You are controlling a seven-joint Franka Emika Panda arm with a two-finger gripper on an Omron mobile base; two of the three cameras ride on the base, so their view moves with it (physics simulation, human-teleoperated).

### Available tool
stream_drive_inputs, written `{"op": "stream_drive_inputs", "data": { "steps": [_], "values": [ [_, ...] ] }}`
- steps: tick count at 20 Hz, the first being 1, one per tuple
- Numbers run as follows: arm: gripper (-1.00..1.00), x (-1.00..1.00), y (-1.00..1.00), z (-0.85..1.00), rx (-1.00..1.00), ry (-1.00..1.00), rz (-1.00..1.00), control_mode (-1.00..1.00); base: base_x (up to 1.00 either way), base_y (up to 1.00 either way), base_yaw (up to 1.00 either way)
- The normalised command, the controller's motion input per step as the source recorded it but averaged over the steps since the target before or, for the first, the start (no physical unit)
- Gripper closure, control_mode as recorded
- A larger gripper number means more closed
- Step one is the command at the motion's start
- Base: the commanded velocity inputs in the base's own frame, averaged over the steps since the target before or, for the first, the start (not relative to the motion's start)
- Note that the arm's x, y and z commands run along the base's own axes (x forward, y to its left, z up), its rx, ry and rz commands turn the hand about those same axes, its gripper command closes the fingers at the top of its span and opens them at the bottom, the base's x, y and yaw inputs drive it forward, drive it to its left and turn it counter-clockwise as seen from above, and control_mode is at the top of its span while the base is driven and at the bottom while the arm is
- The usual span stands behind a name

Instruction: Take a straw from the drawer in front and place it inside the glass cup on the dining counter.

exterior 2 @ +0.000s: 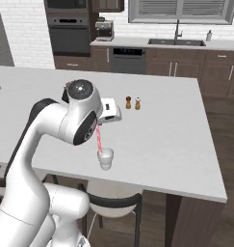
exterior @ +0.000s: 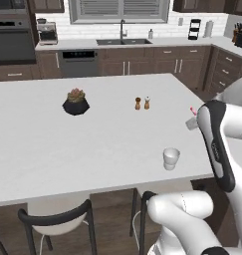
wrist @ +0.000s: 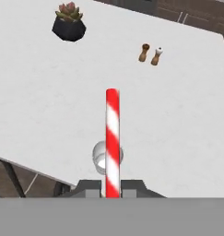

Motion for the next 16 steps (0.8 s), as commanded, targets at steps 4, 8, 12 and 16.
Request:
{"op": "stream_drive_inputs", "data": {
  "steps": [4,8,12,16],
  "values": [
    [1.00,0.00,0.08,0.25,0.23,0.00,0.07,-1.00,0.00,0.00,0.00],
    [1.00,0.00,0.28,0.12,0.16,0.00,0.02,-1.00,0.00,0.00,0.00],
    [1.00,0.00,0.43,0.00,0.08,0.00,0.04,-1.00,0.00,0.00,0.00],
    [1.00,0.00,0.40,-0.03,0.09,0.00,0.07,-1.00,0.00,0.00,0.00]
  ]
}}
